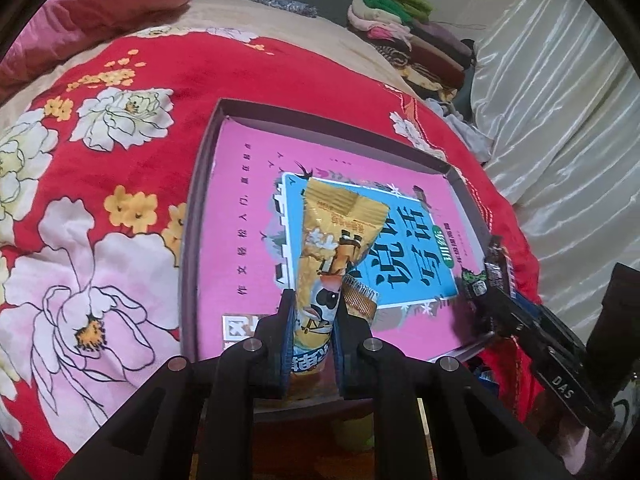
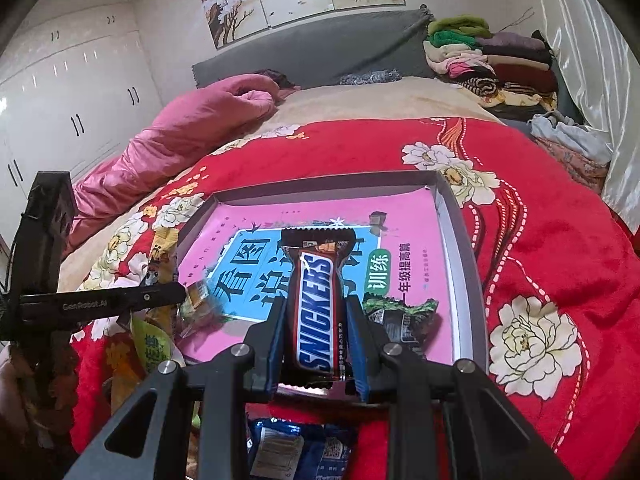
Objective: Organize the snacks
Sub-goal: 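Carry the Snickers bar in the right gripper over the tray while the left carries the yellow bag, then lower and open the left gripper on the tray while the right releases the Snickers bar, then withdraw both open grippers from the tray toward the snack pile, then move the left gripper to the orange bread bag while the right approaches the blue Oreo packet, then close the left gripper on the orange bread bag while the right grasps the blue Oreo packet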
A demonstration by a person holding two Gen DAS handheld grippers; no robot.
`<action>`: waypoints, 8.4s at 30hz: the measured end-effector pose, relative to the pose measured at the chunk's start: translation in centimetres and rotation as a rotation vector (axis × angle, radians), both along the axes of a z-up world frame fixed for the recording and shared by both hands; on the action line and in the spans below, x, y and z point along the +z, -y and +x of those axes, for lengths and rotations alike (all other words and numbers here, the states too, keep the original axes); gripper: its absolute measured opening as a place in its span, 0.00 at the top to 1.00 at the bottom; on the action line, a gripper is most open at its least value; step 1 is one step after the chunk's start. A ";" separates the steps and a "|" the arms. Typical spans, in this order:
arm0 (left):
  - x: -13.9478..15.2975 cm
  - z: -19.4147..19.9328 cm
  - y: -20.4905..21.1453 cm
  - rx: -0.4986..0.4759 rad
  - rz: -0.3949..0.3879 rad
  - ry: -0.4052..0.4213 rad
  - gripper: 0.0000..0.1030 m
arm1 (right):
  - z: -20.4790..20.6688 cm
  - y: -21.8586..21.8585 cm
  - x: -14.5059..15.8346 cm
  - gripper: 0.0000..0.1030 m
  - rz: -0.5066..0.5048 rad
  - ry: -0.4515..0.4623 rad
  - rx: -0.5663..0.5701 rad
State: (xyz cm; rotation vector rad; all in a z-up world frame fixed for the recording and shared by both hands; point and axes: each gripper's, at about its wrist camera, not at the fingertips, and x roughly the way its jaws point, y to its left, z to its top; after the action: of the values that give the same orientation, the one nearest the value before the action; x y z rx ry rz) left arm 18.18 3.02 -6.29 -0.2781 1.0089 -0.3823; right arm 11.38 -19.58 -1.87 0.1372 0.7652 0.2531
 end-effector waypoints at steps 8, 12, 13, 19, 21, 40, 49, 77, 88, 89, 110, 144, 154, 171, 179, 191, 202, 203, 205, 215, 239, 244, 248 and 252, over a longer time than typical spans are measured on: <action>-0.2 -0.1 0.4 -0.018 -0.019 -0.015 0.84 | 0.2 -1.3 -0.7 0.72 -0.035 -0.015 0.042; -0.1 -0.1 0.6 -0.040 -0.020 -0.009 0.84 | 0.3 -1.3 -1.0 0.72 -0.054 -0.026 0.032; -0.1 -0.1 0.7 -0.040 -0.020 -0.009 0.84 | 0.3 -1.3 -1.1 0.72 -0.055 -0.029 0.027; -0.1 0.1 0.4 -0.024 -0.015 -0.009 0.83 | 0.6 -0.7 -1.5 0.72 -0.062 -0.048 0.002; 0.0 0.1 0.1 -0.021 -0.012 -0.005 0.83 | 0.6 -0.5 -1.6 0.72 -0.060 -0.053 -0.003; -0.1 0.2 -1.0 0.023 0.021 -0.010 0.83 | 0.6 -0.8 -1.7 0.72 -0.054 -0.064 0.013; 0.0 0.0 -1.0 0.024 0.040 -0.006 0.79 | 0.6 -0.9 -1.9 0.72 -0.048 -0.069 0.021; 1.9 -0.8 -1.5 0.033 0.061 0.039 0.37 | -0.3 -0.2 -0.4 0.55 0.010 -0.016 0.013; 3.2 -1.7 -2.2 0.045 0.068 0.065 0.27 | -0.9 0.3 0.5 0.48 0.019 0.010 -0.001; 3.3 -1.8 -2.4 0.047 0.070 0.064 0.27 | -1.0 0.3 0.5 0.48 0.023 0.011 -0.003; 4.4 -4.9 -3.2 0.050 0.137 0.086 0.22 | -2.9 1.2 1.9 0.37 0.038 0.031 -0.036; 3.6 -10.1 -0.7 -0.029 0.071 -0.017 0.22 | -6.9 1.1 3.2 0.28 0.031 0.007 -0.076; 2.8 -11.4 0.6 -0.084 0.064 -0.054 0.22 | -7.6 1.2 2.8 0.28 0.038 -0.024 -0.068; 1.3 -11.7 1.5 -0.113 0.030 -0.120 0.22 | -8.1 0.2 1.9 0.28 0.026 -0.075 -0.039; 0.7 -12.1 2.4 -0.128 0.010 -0.147 0.22 | -8.1 -0.4 1.2 0.28 0.015 -0.103 -0.019; -0.9 -11.4 2.2 -0.097 -0.048 -0.185 0.25 | -7.3 -0.2 -0.5 0.28 0.008 -0.179 -0.028; -2.2 -10.9 1.8 -0.087 -0.074 -0.222 0.46 | -6.2 0.3 -3.3 0.28 0.067 -0.276 -0.030; -2.3 -10.9 1.7 -0.086 -0.080 -0.225 0.46 | -6.1 0.4 -3.4 0.29 0.077 -0.279 -0.028; -2.4 -10.8 1.4 -0.086 -0.093 -0.232 0.48 | -6.0 0.6 -3.5 0.38 0.109 -0.279 -0.015; -3.6 -9.9 0.8 -0.062 -0.156 -0.279 0.56 | -6.0 0.6 -2.9 0.50 0.116 -0.243 0.009; -0.3 -10.8 -1.0 -0.052 -0.157 -0.181 0.70 | -7.0 0.9 0.1 0.50 0.086 -0.101 -0.002; 1.2 -11.0 -1.6 -0.044 -0.146 -0.133 0.70 | -7.3 1.1 0.6 0.50 0.091 -0.076 0.000; 2.0 -10.6 -1.9 -0.033 -0.136 -0.109 0.70 | -7.4 1.1 0.9 0.50 0.096 -0.063 0.003; 2.8 -10.2 -2.4 -0.019 -0.127 -0.086 0.70 | -7.5 1.1 1.4 0.50 0.101 -0.041 0.007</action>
State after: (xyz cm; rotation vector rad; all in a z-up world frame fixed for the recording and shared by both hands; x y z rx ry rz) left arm 7.97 5.42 -3.54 -0.4021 1.0743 -0.4555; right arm 3.85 -20.68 -0.45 0.2353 0.7945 0.2967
